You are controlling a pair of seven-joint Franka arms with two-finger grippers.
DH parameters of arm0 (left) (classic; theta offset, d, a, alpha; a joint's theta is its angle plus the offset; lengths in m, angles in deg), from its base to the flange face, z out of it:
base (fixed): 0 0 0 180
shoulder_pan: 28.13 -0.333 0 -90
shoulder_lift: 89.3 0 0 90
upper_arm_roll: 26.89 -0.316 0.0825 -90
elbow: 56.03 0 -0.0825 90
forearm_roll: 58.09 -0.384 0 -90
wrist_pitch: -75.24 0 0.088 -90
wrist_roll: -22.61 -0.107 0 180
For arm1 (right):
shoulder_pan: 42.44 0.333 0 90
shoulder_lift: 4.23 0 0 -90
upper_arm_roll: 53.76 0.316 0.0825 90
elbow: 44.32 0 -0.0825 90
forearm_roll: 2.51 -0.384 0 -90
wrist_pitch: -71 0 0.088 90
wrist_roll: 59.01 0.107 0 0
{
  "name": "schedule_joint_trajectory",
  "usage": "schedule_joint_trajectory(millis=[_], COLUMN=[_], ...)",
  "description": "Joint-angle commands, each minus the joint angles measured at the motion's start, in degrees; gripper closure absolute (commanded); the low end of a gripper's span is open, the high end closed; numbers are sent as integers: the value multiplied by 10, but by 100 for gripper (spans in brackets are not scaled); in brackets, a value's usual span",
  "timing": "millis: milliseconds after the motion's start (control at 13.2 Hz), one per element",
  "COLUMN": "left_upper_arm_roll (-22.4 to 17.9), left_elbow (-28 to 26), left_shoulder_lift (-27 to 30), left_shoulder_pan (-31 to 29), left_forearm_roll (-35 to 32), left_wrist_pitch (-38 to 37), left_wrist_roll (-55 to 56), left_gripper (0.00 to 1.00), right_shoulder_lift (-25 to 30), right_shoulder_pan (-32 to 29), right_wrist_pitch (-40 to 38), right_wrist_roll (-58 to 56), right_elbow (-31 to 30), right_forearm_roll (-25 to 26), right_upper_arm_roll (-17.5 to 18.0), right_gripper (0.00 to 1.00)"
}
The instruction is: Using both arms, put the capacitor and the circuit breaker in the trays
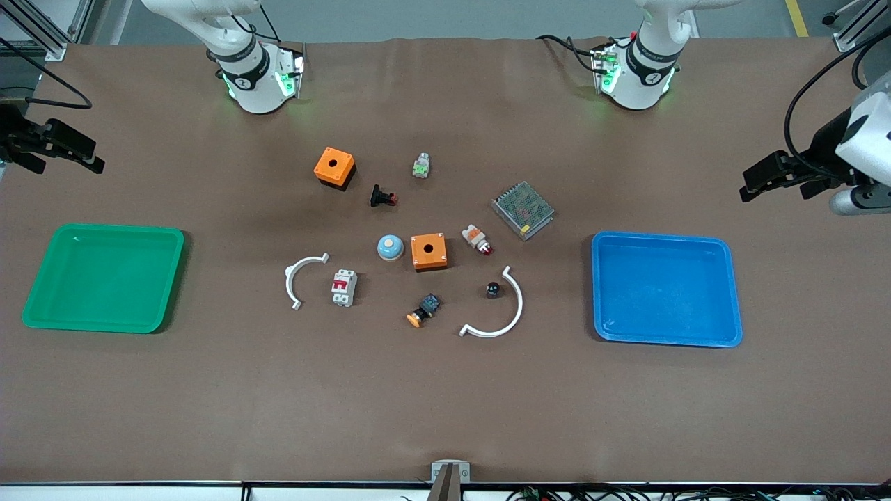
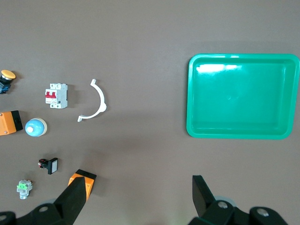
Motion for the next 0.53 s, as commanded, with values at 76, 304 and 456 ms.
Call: schedule_joint_trajectory(millis=[76,304,456], left_upper_arm_roll=[28,51,52], left_elbow=[9,10,11], left_shoulder_lift=[-38,-87,-133], left_shoulder_pan=[43,75,110], left_forearm_roll=[2,45,59], left_wrist_pitch=[-7,9,30], left_wrist_roll=[4,16,57], left_gripper=[0,0,0], right_shoulder_lift=[14,12,-3], right_shoulder_pan=[-10,-9,-11], right_wrist_pitch=[3,-8,-13], right_wrist_roll=[7,5,6], right_elbow=[-9,4,28], right_forearm_roll=[-4,-4,-3], right_upper_arm_roll=[6,7,6], right_gripper=[0,0,0])
